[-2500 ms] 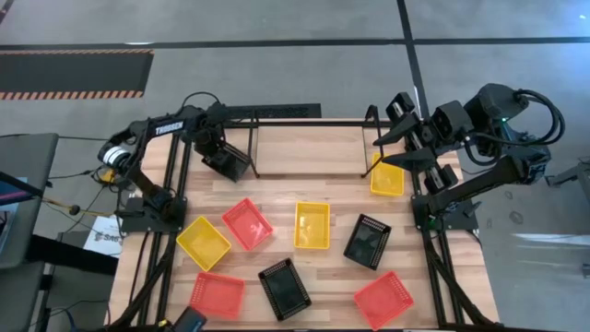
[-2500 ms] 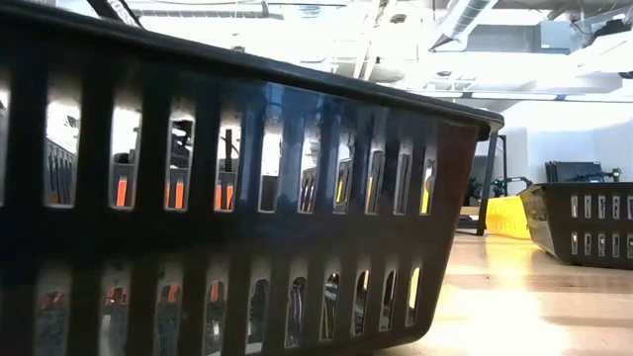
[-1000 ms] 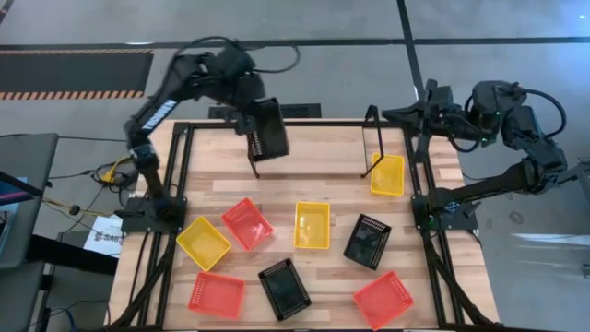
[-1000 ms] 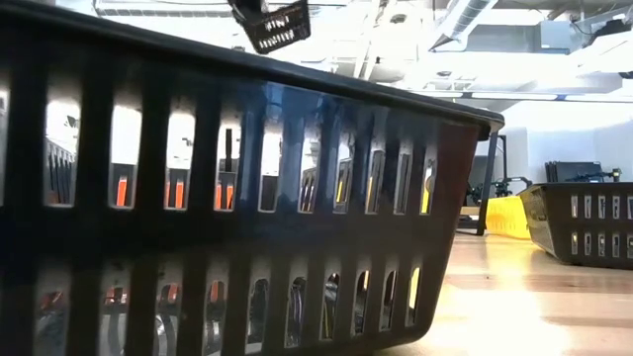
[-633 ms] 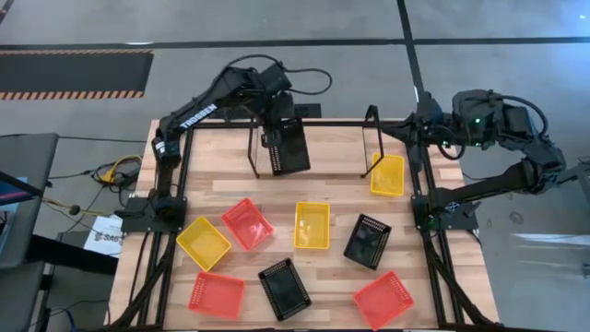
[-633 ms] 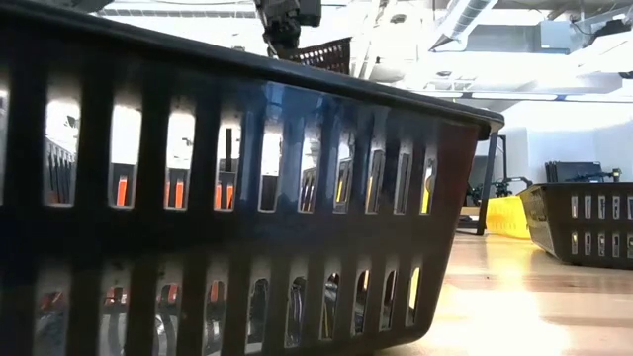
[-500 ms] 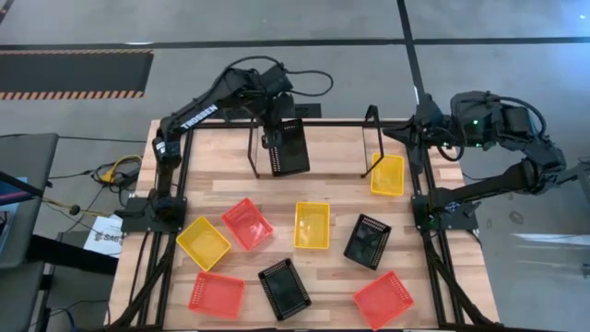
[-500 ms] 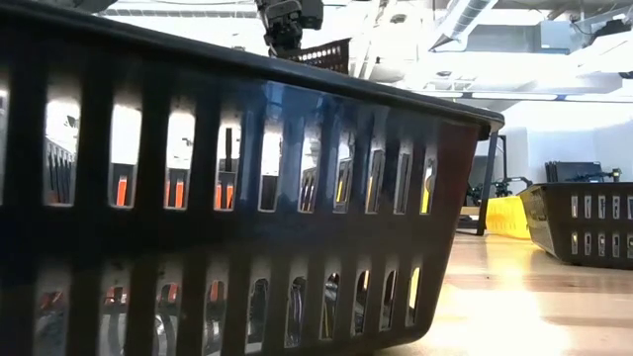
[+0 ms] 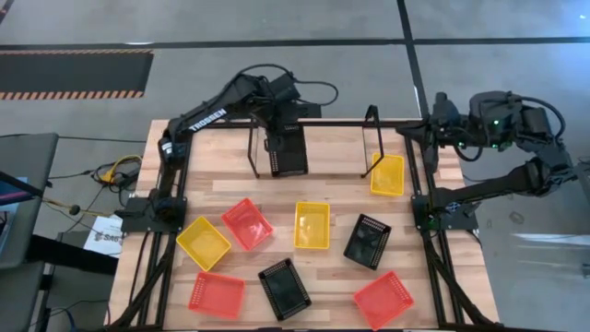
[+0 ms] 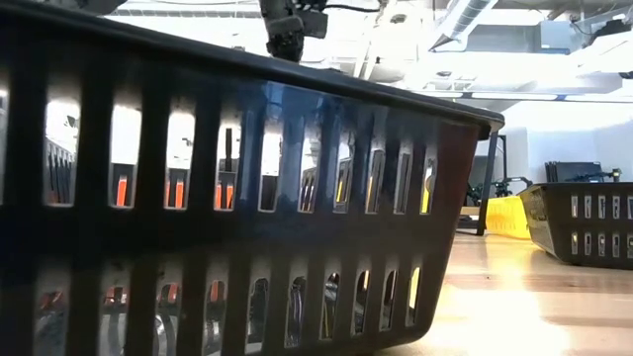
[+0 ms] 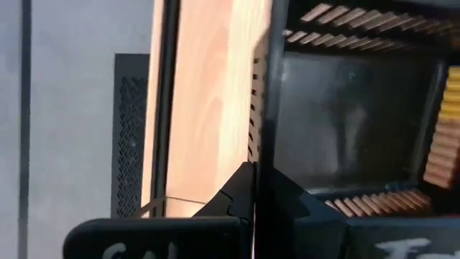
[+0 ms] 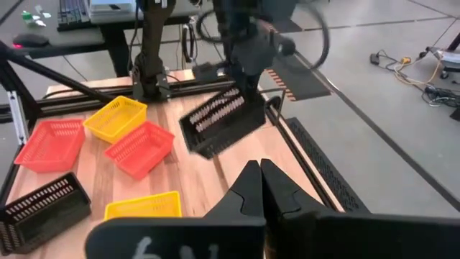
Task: Stack baskets on shelf by color
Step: Put the top black bin on the shelf, then put the middle yellow bin on the shelf
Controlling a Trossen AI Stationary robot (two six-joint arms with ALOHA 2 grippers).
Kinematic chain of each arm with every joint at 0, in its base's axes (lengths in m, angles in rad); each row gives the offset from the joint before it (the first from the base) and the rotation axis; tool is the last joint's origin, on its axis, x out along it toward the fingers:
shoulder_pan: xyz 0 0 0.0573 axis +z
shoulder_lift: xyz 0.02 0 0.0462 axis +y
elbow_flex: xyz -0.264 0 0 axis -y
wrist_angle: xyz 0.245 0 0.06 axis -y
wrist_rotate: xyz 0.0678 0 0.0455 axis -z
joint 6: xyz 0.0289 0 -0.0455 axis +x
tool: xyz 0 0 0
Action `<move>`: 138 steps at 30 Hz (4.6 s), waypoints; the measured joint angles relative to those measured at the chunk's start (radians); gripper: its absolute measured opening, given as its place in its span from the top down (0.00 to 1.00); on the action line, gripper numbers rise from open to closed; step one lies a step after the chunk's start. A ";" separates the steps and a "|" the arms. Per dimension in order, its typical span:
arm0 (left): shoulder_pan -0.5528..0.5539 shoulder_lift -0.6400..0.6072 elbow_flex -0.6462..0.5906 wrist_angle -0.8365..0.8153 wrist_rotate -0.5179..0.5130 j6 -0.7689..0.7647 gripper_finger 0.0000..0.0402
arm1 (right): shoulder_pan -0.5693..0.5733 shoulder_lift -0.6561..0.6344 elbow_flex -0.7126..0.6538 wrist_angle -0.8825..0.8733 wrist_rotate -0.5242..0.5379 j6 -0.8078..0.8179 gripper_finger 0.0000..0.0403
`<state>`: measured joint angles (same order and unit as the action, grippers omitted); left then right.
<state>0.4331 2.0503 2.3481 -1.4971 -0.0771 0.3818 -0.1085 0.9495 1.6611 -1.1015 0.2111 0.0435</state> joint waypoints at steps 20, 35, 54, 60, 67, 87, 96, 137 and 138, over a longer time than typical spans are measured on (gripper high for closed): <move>0.072 0.231 -0.001 -0.008 -0.014 0.001 1.00 | 0.002 0.001 0.000 -0.076 -0.002 0.036 1.00; 0.186 0.227 -0.014 0.030 0.015 0.047 1.00 | 0.002 0.001 0.000 -0.104 -0.003 0.036 1.00; 0.191 0.322 -0.016 -0.003 0.019 0.101 1.00 | 0.002 0.001 0.000 -0.103 -0.004 0.038 1.00; 0.189 0.339 -0.016 0.003 0.020 0.123 1.00 | 0.002 0.001 0.000 -0.103 -0.004 0.038 1.00; 0.191 0.339 -0.016 0.018 0.005 0.127 1.00 | 0.004 0.000 0.000 -0.103 -0.004 0.038 1.00; 0.181 0.339 -0.015 0.054 -0.075 0.102 0.66 | 0.003 0.000 0.000 -0.095 -0.004 0.036 0.99; 0.180 0.295 0.006 0.065 -0.053 -0.037 0.58 | 0.003 0.000 0.000 -0.095 -0.004 0.036 0.99; -0.450 -0.384 0.003 -0.074 -0.338 -0.615 0.58 | 0.004 0.077 0.000 -0.233 -0.085 0.234 0.91; -0.465 -0.384 0.003 -0.074 -0.351 -0.615 0.58 | 0.004 0.091 0.000 -0.255 -0.099 0.254 0.90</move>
<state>-0.0315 1.6665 2.3512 -1.5715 -0.4284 -0.2337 -0.1047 1.0407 1.6615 -1.3562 0.1118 0.2977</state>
